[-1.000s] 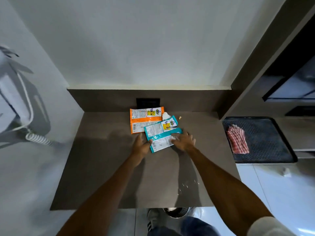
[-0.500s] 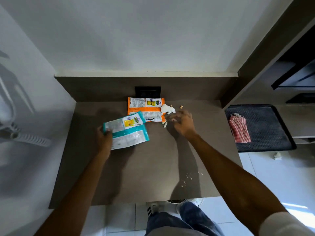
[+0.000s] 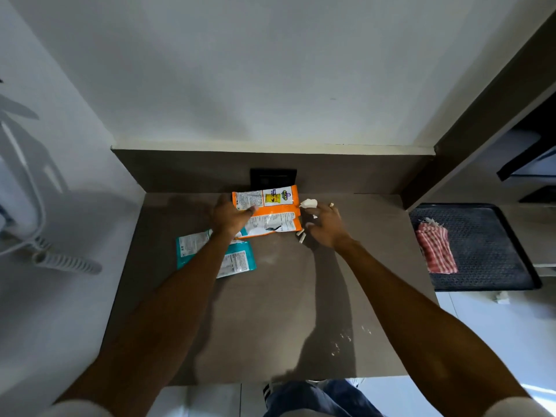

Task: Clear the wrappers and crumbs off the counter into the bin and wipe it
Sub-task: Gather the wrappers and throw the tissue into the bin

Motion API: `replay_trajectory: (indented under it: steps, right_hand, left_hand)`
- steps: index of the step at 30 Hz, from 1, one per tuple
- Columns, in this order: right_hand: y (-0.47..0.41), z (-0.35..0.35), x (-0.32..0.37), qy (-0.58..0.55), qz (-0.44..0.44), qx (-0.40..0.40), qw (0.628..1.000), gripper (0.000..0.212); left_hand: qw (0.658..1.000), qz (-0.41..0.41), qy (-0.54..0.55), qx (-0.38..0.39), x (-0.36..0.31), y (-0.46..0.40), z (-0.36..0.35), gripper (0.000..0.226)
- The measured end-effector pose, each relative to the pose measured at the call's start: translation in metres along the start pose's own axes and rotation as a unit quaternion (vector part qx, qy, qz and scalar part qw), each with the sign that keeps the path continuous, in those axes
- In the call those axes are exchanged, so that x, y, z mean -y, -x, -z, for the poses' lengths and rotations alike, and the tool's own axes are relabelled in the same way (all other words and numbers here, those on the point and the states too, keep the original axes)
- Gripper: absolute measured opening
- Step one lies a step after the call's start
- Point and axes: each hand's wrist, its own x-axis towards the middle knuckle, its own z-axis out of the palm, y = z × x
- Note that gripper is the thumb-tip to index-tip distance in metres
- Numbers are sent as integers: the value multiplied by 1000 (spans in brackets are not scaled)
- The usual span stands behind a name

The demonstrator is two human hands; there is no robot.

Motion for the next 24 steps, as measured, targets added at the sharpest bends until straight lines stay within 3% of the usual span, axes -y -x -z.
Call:
replay_trajectory:
  steps: [3, 5, 8, 12, 14, 16, 17, 18, 19, 20, 21, 23, 24]
  right_hand:
    - [8, 1, -7, -42, 16, -50, 998, 46]
    - [14, 2, -15, -50, 29, -67, 996, 43]
    - [20, 4, -25, -80, 14, -96, 992, 42]
    - [26, 5, -33, -101, -17, -105, 989, 41]
    - [27, 5, -36, -100, -26, -98, 990, 41]
    - [29, 3, -38, -87, -33, -85, 992, 42]
    - [30, 1, -39, -82, -35, -79, 993, 43]
    - [31, 0, -40, -79, -38, -74, 993, 43]
    - [32, -1, -40, -77, -40, -70, 994, 44]
    - [34, -1, -40, -75, -42, -66, 994, 44]
    - [36, -2, -41, -74, -43, -65, 994, 44]
    - [43, -3, -42, -64, -42, -64, 995, 45]
    - [47, -3, -45, -60, -43, -63, 995, 45]
  left_hand:
    - [998, 2, -56, -12, -12, -7, -4, 96]
    - [998, 31, 40, 23, -16, -14, -3, 84]
    - [963, 77, 250, 65, -18, -23, 7, 58]
    - [935, 92, 338, 65, 7, -31, 41, 49]
    - [936, 136, 323, 34, 35, -38, 62, 53]
    - [965, 176, 175, -87, 58, -35, 72, 67]
    - [965, 151, 92, -196, 63, -27, 67, 73]
    - [948, 70, 40, -307, 59, -17, 56, 73]
    - [928, -44, 18, -370, 49, -7, 40, 64]
    - [920, -160, 6, -358, 33, 5, 20, 54]
    - [924, -253, -24, -286, 16, 12, -1, 51]
    - [929, -330, -133, -101, -15, 21, -38, 58]
    - [922, -334, -190, -52, -26, 21, -51, 63]
